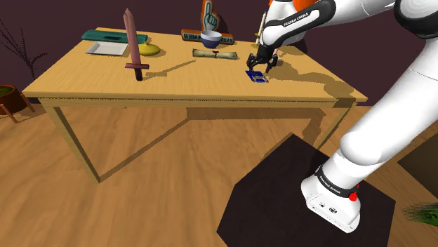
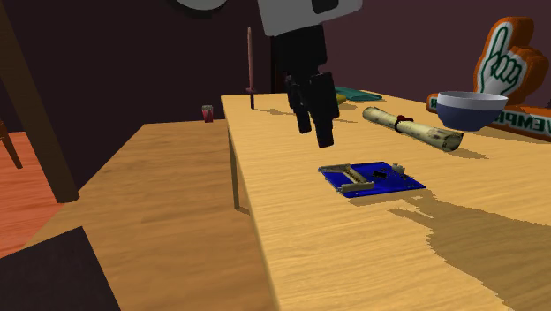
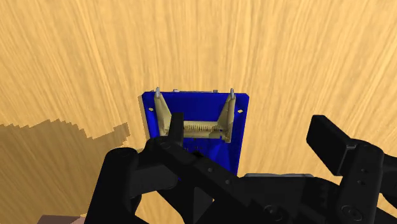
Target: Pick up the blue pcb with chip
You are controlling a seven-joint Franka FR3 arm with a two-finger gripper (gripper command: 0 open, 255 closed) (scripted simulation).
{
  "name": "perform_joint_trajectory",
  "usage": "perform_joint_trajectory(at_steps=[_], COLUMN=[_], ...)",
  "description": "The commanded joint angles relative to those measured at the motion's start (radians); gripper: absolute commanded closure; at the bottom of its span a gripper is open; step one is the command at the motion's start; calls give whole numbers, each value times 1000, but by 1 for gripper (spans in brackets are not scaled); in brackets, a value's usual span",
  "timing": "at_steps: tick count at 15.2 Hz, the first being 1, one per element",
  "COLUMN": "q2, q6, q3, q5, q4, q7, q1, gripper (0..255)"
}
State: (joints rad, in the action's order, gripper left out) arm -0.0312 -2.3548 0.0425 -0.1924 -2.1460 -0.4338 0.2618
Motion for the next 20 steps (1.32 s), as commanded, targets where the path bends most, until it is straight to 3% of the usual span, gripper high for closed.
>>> perform_joint_trajectory(at_steps=[1,8,9,20], q2=[-29,-70,-68,-54], q6=[-34,-104,-102,-79], q3=[5,8,8,7], q5=[-6,-18,-18,-14], q4=[-4,-34,-33,-24], q7=[-6,-22,-21,-16], q1=[5,6,6,6], gripper=[0,0,255,255])
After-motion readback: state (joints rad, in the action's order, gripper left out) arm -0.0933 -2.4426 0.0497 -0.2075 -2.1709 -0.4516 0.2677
